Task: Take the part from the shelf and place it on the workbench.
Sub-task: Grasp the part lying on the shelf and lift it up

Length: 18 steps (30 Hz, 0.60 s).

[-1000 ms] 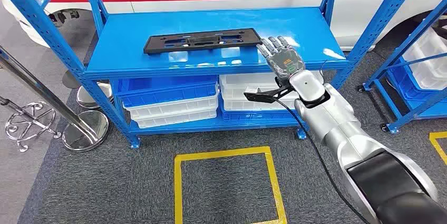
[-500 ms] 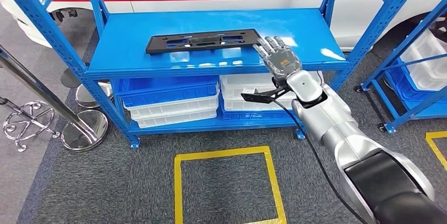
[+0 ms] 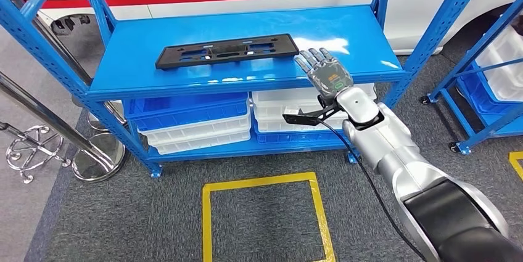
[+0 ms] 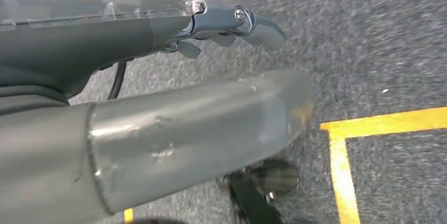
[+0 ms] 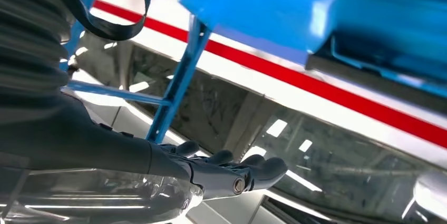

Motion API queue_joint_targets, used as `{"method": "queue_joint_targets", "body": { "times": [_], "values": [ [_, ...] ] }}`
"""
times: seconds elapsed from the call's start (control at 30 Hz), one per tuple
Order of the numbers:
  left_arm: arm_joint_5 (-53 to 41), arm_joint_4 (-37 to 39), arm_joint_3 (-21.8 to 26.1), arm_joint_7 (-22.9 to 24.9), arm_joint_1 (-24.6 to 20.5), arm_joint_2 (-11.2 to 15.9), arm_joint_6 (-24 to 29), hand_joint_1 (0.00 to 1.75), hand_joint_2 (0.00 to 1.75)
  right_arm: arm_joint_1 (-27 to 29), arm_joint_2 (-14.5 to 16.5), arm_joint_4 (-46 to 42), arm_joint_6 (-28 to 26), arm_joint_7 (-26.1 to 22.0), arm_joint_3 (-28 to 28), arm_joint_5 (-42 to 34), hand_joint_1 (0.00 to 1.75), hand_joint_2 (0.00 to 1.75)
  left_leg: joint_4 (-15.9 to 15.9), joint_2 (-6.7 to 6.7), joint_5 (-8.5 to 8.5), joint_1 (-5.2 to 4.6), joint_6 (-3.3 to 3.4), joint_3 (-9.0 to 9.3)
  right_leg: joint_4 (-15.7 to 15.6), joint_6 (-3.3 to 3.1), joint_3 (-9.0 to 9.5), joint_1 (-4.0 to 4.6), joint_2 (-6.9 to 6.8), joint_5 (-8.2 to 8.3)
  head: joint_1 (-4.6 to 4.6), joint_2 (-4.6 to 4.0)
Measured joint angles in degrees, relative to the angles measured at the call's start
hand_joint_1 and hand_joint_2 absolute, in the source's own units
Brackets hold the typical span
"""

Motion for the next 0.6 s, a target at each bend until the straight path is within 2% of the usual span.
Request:
{"method": "queue_joint_targets", "body": {
  "times": [0.03, 0.07, 0.1, 0.13, 0.2, 0.23, 0.27, 0.3, 0.4, 0.47, 0.53, 0.57, 0.6],
  "values": [
    [-0.2, 0.0, 0.1, 0.0, 0.0, 0.0, 0.0, 0.00, 0.00, 0.2, 0.2, -0.1, 0.0, -0.6, 0.0, -0.5, 0.00, 1.75, 4.1, 0.00, -1.18, 0.00, -0.05, -2.54, 0.0, -0.25, 0.31, 0.12, 0.00, -0.25, -0.01, -0.01],
    [-0.3, 0.0, 0.3, 0.0, 0.0, 0.0, 0.0, 0.00, 0.00, 0.6, 0.4, -0.2, 0.1, -1.2, 0.0, -1.0, 0.00, 1.75, 7.4, -0.01, -1.65, -0.01, -0.07, -4.87, 0.0, -0.40, 0.61, 0.25, 0.00, -0.51, -0.01, -0.01],
    [-0.3, 0.0, 0.5, 0.0, 0.0, 0.0, 0.0, 0.00, 0.00, 0.9, 0.6, -0.3, 0.1, -1.7, 0.0, -1.4, 0.00, 1.75, 8.8, 0.00, -0.97, -0.02, -0.03, -6.36, 0.0, -0.45, 0.96, 0.35, 0.01, -0.79, -0.01, -0.01],
    [-0.5, 0.0, 0.6, 0.0, 0.1, 0.0, 0.0, 0.00, 0.00, 1.2, 0.7, -0.5, 0.1, -2.1, 0.0, -1.7, 0.00, 1.75, 7.8, 0.00, 0.91, -0.03, 0.08, -6.78, 0.0, -0.42, 1.38, 0.42, 0.03, -1.09, -0.01, -0.01],
    [-0.7, 0.0, 0.9, 0.0, 0.2, 0.0, 0.0, 0.00, 0.00, 1.4, 0.9, -1.0, 0.0, -2.7, -0.1, -2.3, 0.00, 1.75, 0.8, 0.00, 6.42, -0.07, 0.55, -4.94, 0.0, -0.18, 2.30, 0.47, 0.08, -1.77, -0.01, -0.01],
    [-0.8, 0.0, 1.1, 0.0, 0.2, 0.0, 0.0, 0.00, 0.00, 1.4, 0.9, -1.3, 0.0, -3.0, -0.1, -2.6, 0.00, 1.75, -2.7, 0.00, 8.30, -0.23, 0.84, -3.63, 0.1, 0.06, 2.62, 0.55, 0.13, -2.09, 0.00, -0.01],
    [-0.9, 0.0, 1.2, -0.1, 0.1, 0.0, 0.0, 0.00, 0.00, 1.4, 1.0, -1.6, -0.1, -3.3, -0.1, -2.8, 0.00, 1.75, -5.1, 0.02, 9.09, -0.41, 1.13, -2.67, 0.1, 0.34, 2.77, 0.61, 0.17, -2.29, 0.00, -0.01],
    [-1.1, 0.0, 1.3, -0.1, 0.1, 0.0, 0.0, 0.00, 0.00, 1.5, 1.0, -1.9, -0.2, -3.5, -0.1, -3.0, 0.00, 1.75, -6.2, 0.01, 8.99, -0.61, 1.37, -2.19, 0.0, 0.65, 2.79, 0.67, 0.19, -2.40, -0.01, -0.01],
    [-1.4, 0.0, 1.6, -0.1, 0.0, 0.0, 0.0, 0.00, 0.00, 1.7, 1.1, -3.1, -0.3, -3.7, -0.2, -3.4, 0.00, 1.75, -7.4, -0.01, 8.61, -0.62, 2.20, -1.48, -0.2, 1.62, 2.96, 0.67, 0.12, -2.75, -0.01, -0.01],
    [-1.5, 0.0, 1.7, -0.1, 0.0, 0.0, -0.1, 0.00, 0.00, 1.6, 1.1, -3.8, -0.3, -3.7, -0.3, -3.6, 0.00, 1.75, -8.2, 0.02, 8.61, -0.37, 2.92, -0.72, 3.3, 2.04, 1.40, 0.61, 0.03, -4.55, 0.01, -0.01],
    [-1.7, 0.0, 1.8, -0.1, -0.1, 0.0, -0.1, 0.00, 0.00, 1.8, 1.1, -4.2, -0.3, -3.7, -0.4, -3.6, 0.00, 1.75, -8.3, 0.04, 8.25, -0.46, 3.47, -0.28, 10.5, 2.28, -2.70, 0.58, -0.01, -7.12, 0.01, -0.01],
    [-1.7, 0.0, 1.9, -0.1, -0.2, 0.0, -0.1, 0.00, 0.00, 2.1, 1.1, -4.3, -0.3, -3.7, -0.4, -3.6, 0.00, 1.75, -8.3, 0.00, 8.01, -0.50, 3.62, -0.06, 13.5, 2.38, -4.74, 0.58, -0.01, -7.67, 0.01, -0.01],
    [-1.8, 0.0, 2.0, -0.1, -0.1, 0.0, -0.2, 0.00, 0.00, 2.3, 1.1, -4.3, -0.3, -3.7, -0.4, -3.6, 0.00, 1.75, -8.2, -0.06, 7.71, -0.53, 3.68, 0.27, 14.8, 2.43, -6.01, 0.57, -0.01, -7.13, 0.01, 0.00]
  ]
}}
